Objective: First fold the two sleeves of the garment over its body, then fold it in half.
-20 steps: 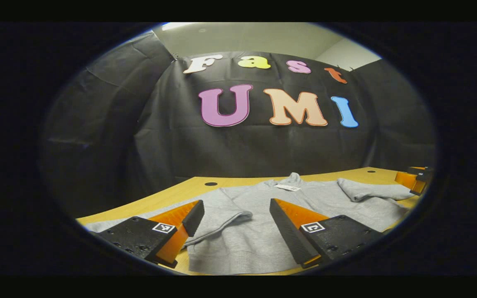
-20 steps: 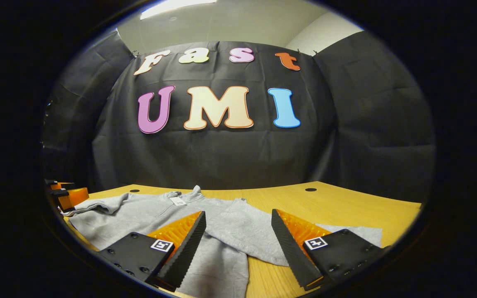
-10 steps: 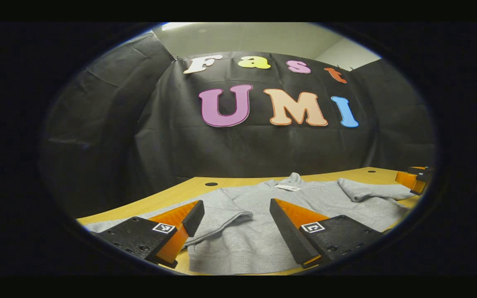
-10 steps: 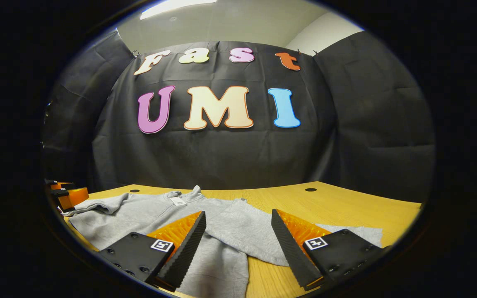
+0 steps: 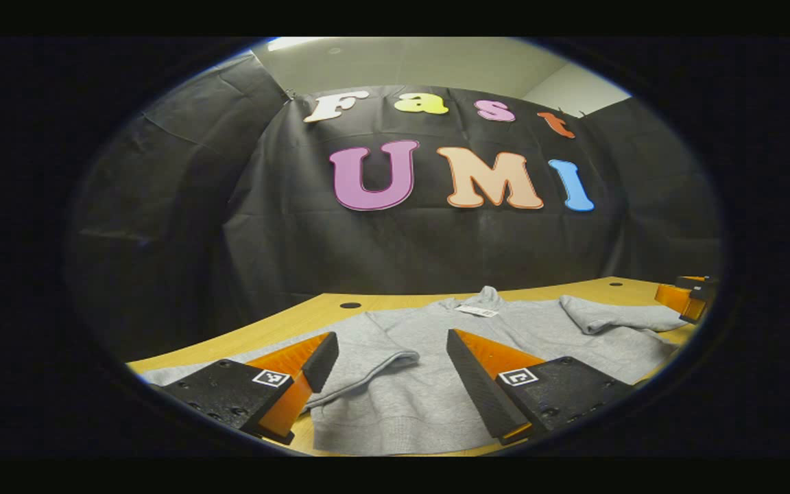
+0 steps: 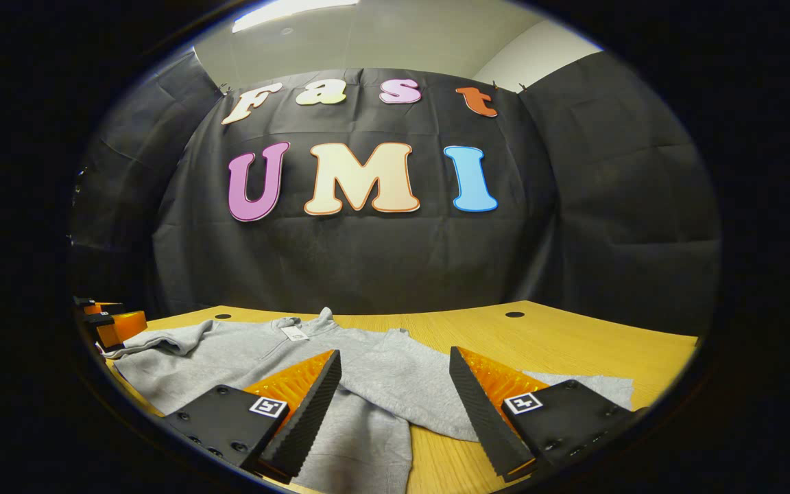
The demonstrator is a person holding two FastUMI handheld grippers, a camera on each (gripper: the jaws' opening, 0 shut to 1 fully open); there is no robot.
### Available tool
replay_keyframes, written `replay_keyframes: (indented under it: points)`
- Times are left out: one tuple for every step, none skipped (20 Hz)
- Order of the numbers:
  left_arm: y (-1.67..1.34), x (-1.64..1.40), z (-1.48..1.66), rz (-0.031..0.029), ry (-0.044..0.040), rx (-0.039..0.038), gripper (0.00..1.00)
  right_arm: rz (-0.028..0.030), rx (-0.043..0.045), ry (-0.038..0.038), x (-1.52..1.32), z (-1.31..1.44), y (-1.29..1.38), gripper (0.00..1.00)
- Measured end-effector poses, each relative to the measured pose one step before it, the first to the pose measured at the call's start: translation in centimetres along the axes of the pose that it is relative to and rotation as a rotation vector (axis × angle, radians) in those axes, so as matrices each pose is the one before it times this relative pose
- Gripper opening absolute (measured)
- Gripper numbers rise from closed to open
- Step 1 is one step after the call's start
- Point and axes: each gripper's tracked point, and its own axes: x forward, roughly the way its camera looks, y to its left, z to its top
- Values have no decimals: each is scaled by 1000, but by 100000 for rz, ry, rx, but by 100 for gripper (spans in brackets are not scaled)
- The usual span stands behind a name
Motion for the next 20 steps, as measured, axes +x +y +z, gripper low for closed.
replay_keyframes:
  points:
    - [-62, 27, -9, 4, -4, 7, 94, 26, -19, -49, -7, 93, -10, 99]
    - [49, -67, -5, 12, -47, -16, 94, 8, 28, 22, -11, -81, 42, 99]
    - [-34, -63, 38, 7, 20, 22, 94, 296, 18, -36, -82, 21, 115, 98]
    - [-18, 116, -89, 12, -10, -12, 94, 812, 107, 149, 46, -9, 88, 98]
    - [4, 51, 81, -3, -49, -48, 94, 828, -60, 13, 34, 77, 135, 98]
    - [-24, 28, -78, -12, 26, 4, 94, 339, 36, 9, -64, -41, 82, 98]
    - [35, -41, 58, -3, 59, 25, 94, -869, 61, 246, 88, -4, -267, 98]
    - [-22, -64, 56, -49, -44, -11, 93, -190, -88, 587, -8, -219, -240, 99]
    - [25, -24, -22, -23, -14, -25, 93, -373, -16, 1508, 186, -214, -313, 99]
    - [9, -31, -91, 11, 9, 11, 93, -501, -154, 2009, 235, -151, -573, 98]
    - [-17, 23, 44, -12, 13, 4, 94, -421, -333, 1023, -12, 347, -757, 98]
    - [20, -80, -38, 16, -66, -39, 94, -396, -644, 325, -222, 698, -857, 98]
    - [-75, 132, -63, -4, 61, 30, 94, -692, -1455, 1971, -270, 1294, -1793, 98]
    - [2, 51, 86, 6, 25, 10, 94, -764, -989, 1706, -240, 501, -1427, 98]
    - [33, -62, -24, 15, -31, -13, 94, -1314, -1243, 2852, -209, 421, -1478, 98]
    - [9, -21, 62, -8, 20, -2, 94, -1604, -1303, 3486, -153, -99, -1691, 98]
    - [41, -84, -68, 12, -3, 7, 94, -1186, -1048, 3690, -195, -34, -1504, 98]
    - [-5, 24, 80, 0, -48, -22, 94, -1507, -234, 2641, -171, 56, -1494, 98]
    - [-13, 58, -116, 3, 79, 35, 93, -816, 1300, 2452, -262, 150, -1271, 99]
    - [-23, -35, 70, 3, -20, -12, 94, -564, 2789, 2230, 68, -46, -1201, 98]
